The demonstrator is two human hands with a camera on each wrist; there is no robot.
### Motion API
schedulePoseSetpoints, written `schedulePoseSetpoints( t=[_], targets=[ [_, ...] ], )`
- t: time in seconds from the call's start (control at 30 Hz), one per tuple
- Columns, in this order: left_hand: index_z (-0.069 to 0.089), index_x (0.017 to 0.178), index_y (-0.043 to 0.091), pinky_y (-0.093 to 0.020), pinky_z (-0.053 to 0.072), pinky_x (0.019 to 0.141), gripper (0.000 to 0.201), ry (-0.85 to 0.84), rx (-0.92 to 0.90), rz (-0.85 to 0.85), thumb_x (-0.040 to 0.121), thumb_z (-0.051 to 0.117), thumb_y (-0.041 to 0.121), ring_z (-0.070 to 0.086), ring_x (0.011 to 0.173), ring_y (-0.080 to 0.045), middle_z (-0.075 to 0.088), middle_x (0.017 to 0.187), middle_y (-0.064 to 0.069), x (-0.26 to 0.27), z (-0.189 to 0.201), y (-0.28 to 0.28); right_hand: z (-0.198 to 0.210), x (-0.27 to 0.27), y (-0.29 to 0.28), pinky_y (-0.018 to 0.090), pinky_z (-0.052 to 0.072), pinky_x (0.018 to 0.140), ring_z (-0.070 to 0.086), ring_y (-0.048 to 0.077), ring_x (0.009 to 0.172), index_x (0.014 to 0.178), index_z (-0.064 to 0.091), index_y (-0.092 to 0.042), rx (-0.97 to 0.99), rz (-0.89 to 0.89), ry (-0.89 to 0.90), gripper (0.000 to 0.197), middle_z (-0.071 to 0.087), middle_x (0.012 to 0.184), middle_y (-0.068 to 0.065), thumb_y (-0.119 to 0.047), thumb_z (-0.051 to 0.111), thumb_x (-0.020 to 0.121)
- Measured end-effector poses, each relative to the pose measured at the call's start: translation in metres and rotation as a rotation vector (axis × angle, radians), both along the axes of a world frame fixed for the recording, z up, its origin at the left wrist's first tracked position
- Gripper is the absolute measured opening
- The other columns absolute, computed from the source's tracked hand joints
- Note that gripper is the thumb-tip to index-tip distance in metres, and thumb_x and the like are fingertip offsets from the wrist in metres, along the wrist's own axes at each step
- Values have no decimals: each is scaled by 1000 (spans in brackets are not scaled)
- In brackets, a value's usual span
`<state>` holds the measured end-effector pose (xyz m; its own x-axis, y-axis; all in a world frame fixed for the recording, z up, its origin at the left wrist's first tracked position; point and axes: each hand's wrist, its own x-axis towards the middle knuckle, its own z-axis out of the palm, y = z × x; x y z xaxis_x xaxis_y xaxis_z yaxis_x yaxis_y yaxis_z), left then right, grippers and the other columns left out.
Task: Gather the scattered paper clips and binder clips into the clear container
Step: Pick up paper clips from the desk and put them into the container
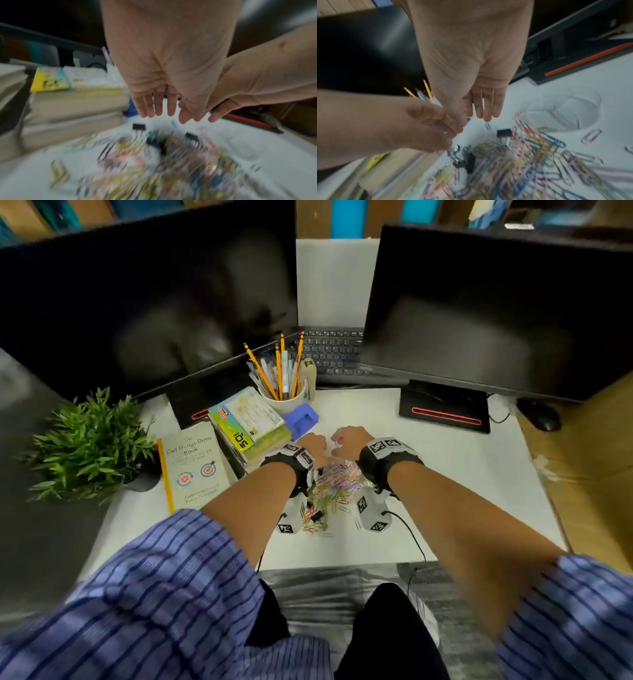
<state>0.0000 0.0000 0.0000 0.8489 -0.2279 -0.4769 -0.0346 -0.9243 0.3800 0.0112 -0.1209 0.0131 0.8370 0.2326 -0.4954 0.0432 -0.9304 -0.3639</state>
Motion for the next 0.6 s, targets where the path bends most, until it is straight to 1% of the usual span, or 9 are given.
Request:
schedulePoseSetpoints(
  t=[0.03, 0.07, 0.1, 0.23, 0.33, 0.4, 0.47, 0.53, 0.6],
  targets=[
    [53, 120, 1, -35, 39, 99, 30, 12, 42, -18, 95, 52, 18, 52, 114, -25, 53, 122, -13, -1, -11, 2, -7, 0, 0, 29, 39, 103, 49, 24, 127, 136, 49, -11, -20, -1, 23, 50, 50, 141, 6, -23, 62, 90],
    [48, 129, 3, -36, 38, 102, 41, 4, 71, -8, 93, 54, 20, 49, 122, -29, 48, 132, -15, -2, -22, 6, -15, 2, -1, 29, 39, 104, 50, 24, 127, 136, 50, -12, -18, 1, 29, 48, 51, 140, 6, -21, 61, 90],
    [47, 132, 6, -37, 39, 102, 44, -15, 80, 18, 91, 56, 22, 48, 122, -31, 46, 135, -16, -4, -35, 10, -22, 1, -1, 29, 39, 104, 50, 24, 127, 136, 50, -12, -37, 11, 42, 47, 51, 140, 6, -16, 59, 91],
    [49, 130, 16, -41, 41, 100, 51, -139, 68, 24, 83, 63, 32, 44, 121, -33, 44, 130, -14, -11, -72, 24, -41, 0, 1, 28, 40, 104, 49, 23, 129, 136, 51, -12, -36, 54, 41, 51, 50, 141, 8, -2, 57, 87],
    [52, 128, 18, -40, 39, 103, 50, -236, 53, 17, 81, 65, 30, 42, 123, -33, 43, 131, -12, -11, -88, 30, -56, 1, 4, 31, 45, 97, 54, 26, 120, 128, 57, -14, -63, 123, 6, 51, 51, 132, 8, -10, 71, 79],
    [56, 123, 20, -37, 36, 105, 44, -300, 39, 21, 81, 64, 30, 43, 122, -32, 46, 129, -10, -11, -95, 31, -65, 0, 5, 31, 47, 92, 57, 26, 112, 114, 64, -17, -85, 179, -54, 42, 54, 121, 9, -15, 75, 74],
    [59, 119, 22, -36, 34, 106, 38, -303, 5, 40, 82, 63, 28, 43, 121, -30, 47, 127, -9, -9, -98, 32, -68, 1, 6, 27, 46, 83, 61, 25, 105, 105, 67, -18, -98, 206, -98, 28, 61, 112, 7, -18, 72, 77],
    [59, 118, 23, -37, 35, 105, 36, -309, -23, 41, 82, 61, 23, 44, 120, -30, 46, 127, -9, -9, -99, 31, -71, 1, 6, 25, 43, 75, 62, 24, 101, 103, 69, -18, -116, 224, -131, 23, 66, 107, 4, -22, 68, 81],
    [57, 120, 22, -39, 37, 104, 40, -319, -51, 37, 81, 58, 16, 45, 118, -32, 46, 127, -12, -8, -96, 29, -68, 4, 6, 25, 42, 75, 62, 23, 101, 108, 69, -19, -133, 231, -140, 26, 66, 108, 3, -23, 67, 83]
  ],
)
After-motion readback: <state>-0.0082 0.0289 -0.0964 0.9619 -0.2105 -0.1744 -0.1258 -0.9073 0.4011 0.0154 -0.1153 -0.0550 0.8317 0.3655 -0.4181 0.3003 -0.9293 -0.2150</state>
